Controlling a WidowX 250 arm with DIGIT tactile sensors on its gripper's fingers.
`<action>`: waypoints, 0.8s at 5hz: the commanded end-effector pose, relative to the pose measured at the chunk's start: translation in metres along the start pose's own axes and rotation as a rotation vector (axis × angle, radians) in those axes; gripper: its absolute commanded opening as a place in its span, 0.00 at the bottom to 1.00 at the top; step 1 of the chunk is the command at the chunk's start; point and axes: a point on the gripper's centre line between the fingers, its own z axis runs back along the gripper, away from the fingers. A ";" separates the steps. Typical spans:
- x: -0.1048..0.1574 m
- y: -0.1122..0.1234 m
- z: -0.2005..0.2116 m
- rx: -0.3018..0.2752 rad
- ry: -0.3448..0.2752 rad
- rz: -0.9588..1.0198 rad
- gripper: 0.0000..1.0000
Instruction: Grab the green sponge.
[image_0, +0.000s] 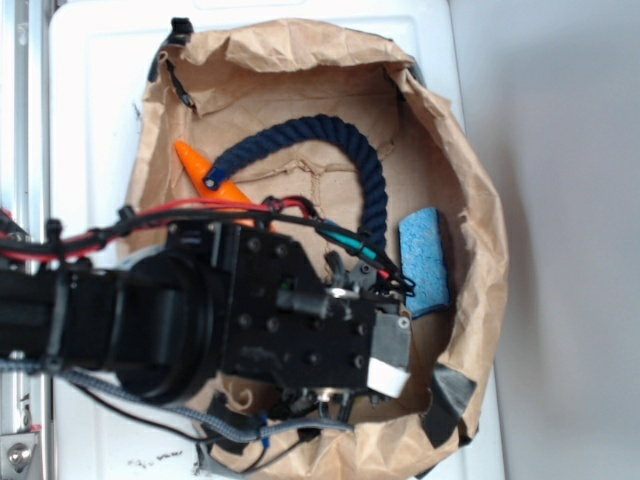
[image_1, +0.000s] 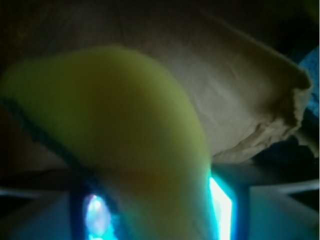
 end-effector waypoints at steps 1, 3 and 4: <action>-0.006 0.020 0.046 -0.048 -0.011 -0.001 0.00; -0.026 0.057 0.095 -0.100 0.076 0.159 0.00; -0.030 0.064 0.122 -0.102 0.082 0.229 0.00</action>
